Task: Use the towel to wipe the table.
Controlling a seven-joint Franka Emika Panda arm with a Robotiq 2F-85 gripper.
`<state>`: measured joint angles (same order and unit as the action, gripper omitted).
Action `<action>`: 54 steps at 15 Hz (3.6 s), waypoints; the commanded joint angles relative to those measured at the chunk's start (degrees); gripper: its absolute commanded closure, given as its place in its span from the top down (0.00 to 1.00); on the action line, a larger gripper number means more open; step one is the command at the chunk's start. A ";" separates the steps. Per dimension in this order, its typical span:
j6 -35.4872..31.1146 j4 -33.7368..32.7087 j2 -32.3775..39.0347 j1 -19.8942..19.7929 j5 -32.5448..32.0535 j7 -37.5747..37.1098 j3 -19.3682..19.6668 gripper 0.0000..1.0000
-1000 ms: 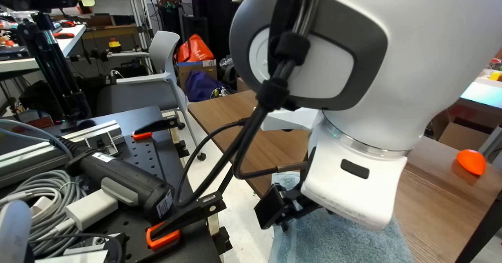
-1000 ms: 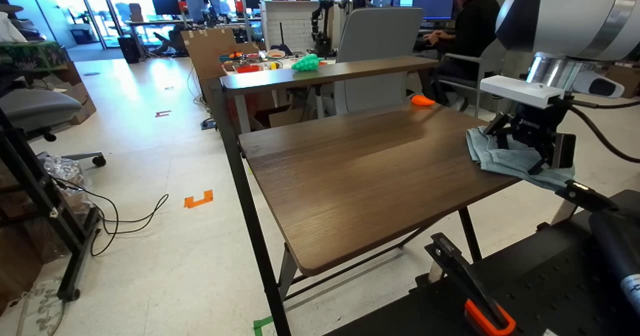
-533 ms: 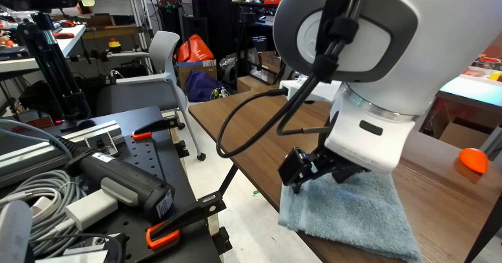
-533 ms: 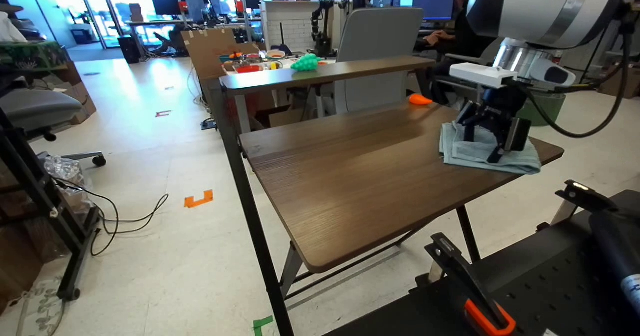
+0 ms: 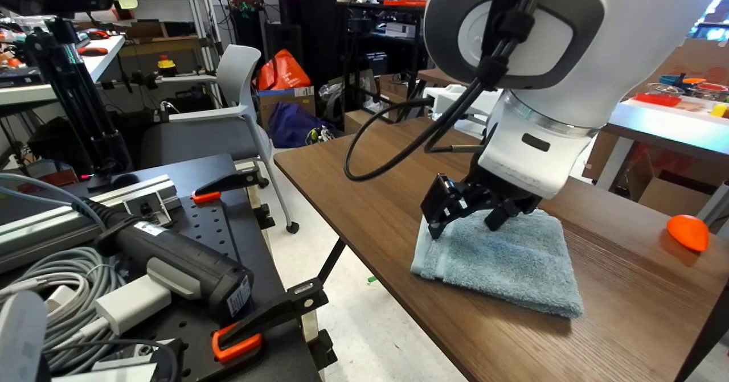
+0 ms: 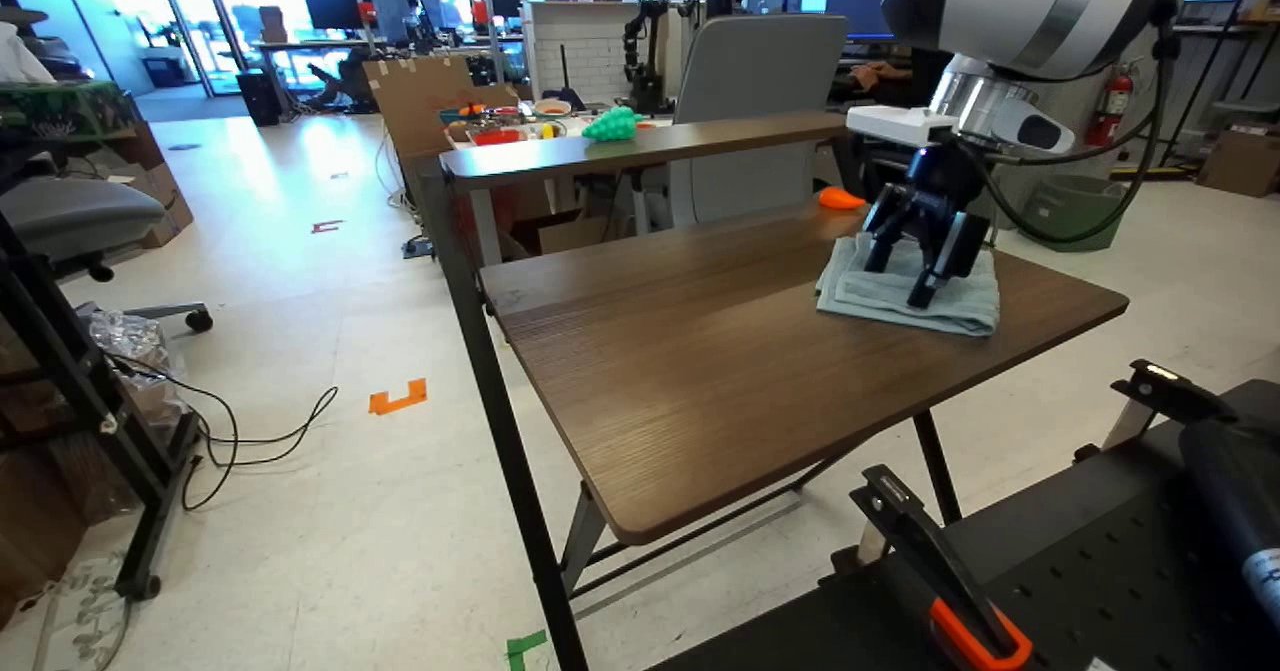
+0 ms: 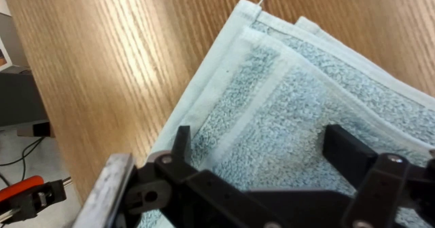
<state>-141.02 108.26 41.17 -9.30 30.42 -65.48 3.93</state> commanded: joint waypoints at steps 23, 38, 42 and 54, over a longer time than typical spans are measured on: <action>-7.54 -18.99 13.61 -3.57 8.91 -2.23 -5.99 1.00; -14.47 -3.43 4.45 10.44 27.95 17.73 -16.98 1.00; -16.13 1.13 -1.61 11.53 31.84 23.13 -16.64 1.00; -20.97 4.73 -9.61 14.26 30.52 20.96 -7.47 1.00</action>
<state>-158.90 115.80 29.16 3.81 60.14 -44.46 -5.24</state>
